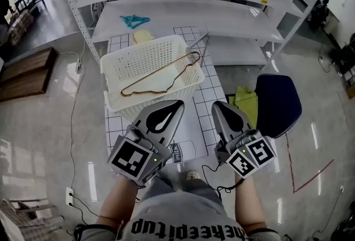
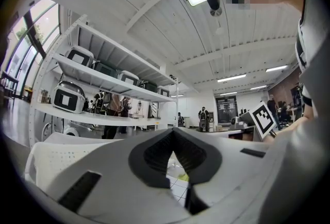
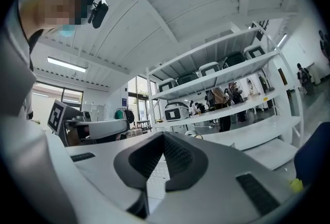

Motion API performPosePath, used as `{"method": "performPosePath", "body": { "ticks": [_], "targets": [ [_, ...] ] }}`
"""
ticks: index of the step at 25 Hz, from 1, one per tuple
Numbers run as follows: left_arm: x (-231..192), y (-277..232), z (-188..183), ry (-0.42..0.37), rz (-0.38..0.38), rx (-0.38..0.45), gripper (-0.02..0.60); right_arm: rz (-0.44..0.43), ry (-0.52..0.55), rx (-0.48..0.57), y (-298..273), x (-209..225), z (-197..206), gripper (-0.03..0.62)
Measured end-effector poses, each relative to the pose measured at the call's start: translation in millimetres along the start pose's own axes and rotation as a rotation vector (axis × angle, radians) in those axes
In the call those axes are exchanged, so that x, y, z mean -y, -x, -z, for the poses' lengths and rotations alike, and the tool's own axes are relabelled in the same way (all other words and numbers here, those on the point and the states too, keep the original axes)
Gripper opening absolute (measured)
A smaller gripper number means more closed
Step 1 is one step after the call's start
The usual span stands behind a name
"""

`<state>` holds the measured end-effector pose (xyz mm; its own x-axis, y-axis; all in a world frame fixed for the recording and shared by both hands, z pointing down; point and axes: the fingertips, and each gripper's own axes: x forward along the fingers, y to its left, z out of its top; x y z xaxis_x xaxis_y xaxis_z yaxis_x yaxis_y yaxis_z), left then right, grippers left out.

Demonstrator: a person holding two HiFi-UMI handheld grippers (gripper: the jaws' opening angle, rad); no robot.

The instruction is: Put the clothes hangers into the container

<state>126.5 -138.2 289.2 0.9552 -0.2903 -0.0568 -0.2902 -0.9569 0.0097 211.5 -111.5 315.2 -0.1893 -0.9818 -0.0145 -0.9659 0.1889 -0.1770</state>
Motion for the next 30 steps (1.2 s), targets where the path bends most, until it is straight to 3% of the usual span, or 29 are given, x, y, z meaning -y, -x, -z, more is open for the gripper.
{"method": "performPosePath", "body": {
  "ticks": [30],
  "targets": [
    [-13, -8, 7, 0.009, -0.005, -0.008, 0.012, -0.005, 0.017, -0.021, -12, 2, 4, 0.012]
  ]
}}
